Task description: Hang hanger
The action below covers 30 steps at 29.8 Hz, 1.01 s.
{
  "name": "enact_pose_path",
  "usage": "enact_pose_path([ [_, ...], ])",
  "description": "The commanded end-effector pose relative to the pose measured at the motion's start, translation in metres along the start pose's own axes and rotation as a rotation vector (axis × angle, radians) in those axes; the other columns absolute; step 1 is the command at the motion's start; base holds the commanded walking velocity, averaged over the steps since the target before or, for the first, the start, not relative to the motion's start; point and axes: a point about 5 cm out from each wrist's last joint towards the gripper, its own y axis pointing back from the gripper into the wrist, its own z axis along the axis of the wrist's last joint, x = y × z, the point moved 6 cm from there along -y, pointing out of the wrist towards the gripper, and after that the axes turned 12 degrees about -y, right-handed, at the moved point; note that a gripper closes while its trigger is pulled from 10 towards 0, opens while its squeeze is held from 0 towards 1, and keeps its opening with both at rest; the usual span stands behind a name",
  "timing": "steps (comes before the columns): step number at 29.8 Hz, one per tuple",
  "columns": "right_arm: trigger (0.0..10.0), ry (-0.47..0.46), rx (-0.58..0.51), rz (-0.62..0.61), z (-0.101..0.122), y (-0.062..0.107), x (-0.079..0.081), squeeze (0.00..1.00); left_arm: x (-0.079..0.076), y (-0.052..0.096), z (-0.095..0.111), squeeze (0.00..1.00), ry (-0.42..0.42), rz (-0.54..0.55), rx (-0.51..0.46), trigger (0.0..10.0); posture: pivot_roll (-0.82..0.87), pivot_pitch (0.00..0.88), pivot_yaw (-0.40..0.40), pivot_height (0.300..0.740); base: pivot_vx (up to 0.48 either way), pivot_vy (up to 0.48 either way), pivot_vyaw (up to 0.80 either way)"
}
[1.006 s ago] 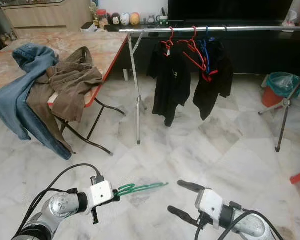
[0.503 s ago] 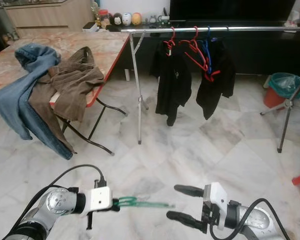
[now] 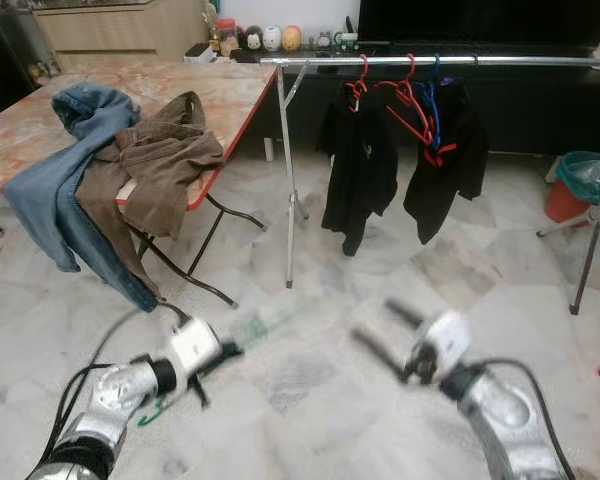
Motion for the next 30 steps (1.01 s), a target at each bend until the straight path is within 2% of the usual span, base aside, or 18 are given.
enact_pose_path([
  [1,10.0,-0.046,-0.013,-0.036,-0.004,-0.001,0.003,0.0,-0.005,0.002,-0.011,0.0,0.058,0.021,0.034,10.0,0.08,0.0,0.061,0.74,0.0,0.0,0.0],
  [4,10.0,-0.076,-0.027,-0.043,-0.013,-0.006,0.016,0.0,-0.014,0.0,-0.01,0.0,0.078,0.02,0.024,10.0,0.08,0.0,0.061,0.74,0.0,0.0,0.0],
  [7,10.0,-0.073,-0.023,-0.068,-0.021,-0.009,0.023,0.0,-0.016,-0.002,-0.009,0.0,0.101,0.032,0.016,10.0,0.08,0.0,0.06,0.74,0.0,0.0,0.0],
  [9,10.0,-0.108,-0.031,-0.187,-0.028,-0.006,0.01,0.0,-0.006,-0.004,-0.013,0.0,0.165,0.128,0.029,10.0,0.09,0.0,0.057,0.74,0.0,0.0,0.0],
  [10,10.0,-0.114,0.021,-0.381,-0.046,0.003,-0.015,0.0,0.009,0.0,-0.027,0.0,0.269,0.287,0.089,10.0,0.08,0.0,0.061,0.74,0.0,0.0,-0.49],
  [11,10.0,-0.121,0.052,-0.451,-0.054,0.007,-0.024,0.0,0.012,0.002,-0.033,0.0,0.31,0.331,0.109,10.0,0.08,0.0,0.061,0.74,0.0,0.0,-0.49],
  [14,10.0,-0.165,0.153,-0.566,-0.083,0.026,-0.035,0.0,-0.003,0.009,-0.053,0.0,0.325,0.331,0.21,10.0,0.07,0.0,0.062,0.74,0.0,0.0,-0.46],
  [16,10.0,-0.174,0.263,-0.607,-0.109,0.042,-0.034,0.0,-0.018,0.016,-0.069,0.0,0.329,0.307,0.288,10.0,0.07,0.0,0.061,0.74,0.0,0.0,-0.45],
  [18,10.0,-0.184,0.335,-0.629,-0.125,0.054,-0.032,0.0,-0.026,0.022,-0.08,0.0,0.314,0.291,0.342,10.0,0.07,0.0,0.059,0.74,0.0,0.0,-0.48],
  [20,10.0,-0.236,0.414,-0.672,-0.145,0.072,-0.03,0.0,-0.04,0.034,-0.095,0.0,0.292,0.259,0.426,10.0,0.07,0.0,0.056,0.74,0.0,0.0,-0.31],
  [22,10.0,-0.235,0.479,-0.671,-0.158,0.082,-0.025,0.0,-0.044,0.043,-0.106,0.0,0.314,0.27,0.476,10.0,0.07,0.0,0.055,0.74,0.0,0.0,0.0],
  [23,10.0,-0.245,0.525,-0.677,-0.168,0.091,-0.02,0.0,-0.048,0.053,-0.115,0.0,0.339,0.291,0.521,10.0,0.07,0.0,0.055,0.74,0.0,0.0,0.0],
  [26,10.0,-0.268,0.573,-0.718,-0.18,0.104,-0.017,0.0,-0.054,0.066,-0.127,0.0,0.357,0.307,0.585,10.0,0.08,0.0,0.054,0.74,0.0,0.0,0.0],
  [29,10.0,-0.261,0.669,-0.733,-0.196,0.121,-0.009,0.0,-0.063,0.079,-0.139,0.0,0.379,0.316,0.646,10.0,0.08,0.0,0.054,0.74,0.0,0.0,0.0],
  [30,10.0,-0.277,0.7,-0.756,-0.202,0.132,-0.007,0.0,-0.066,0.085,-0.144,0.0,0.398,0.329,0.674,10.0,0.08,0.0,0.053,0.74,0.0,0.0,0.0],
])
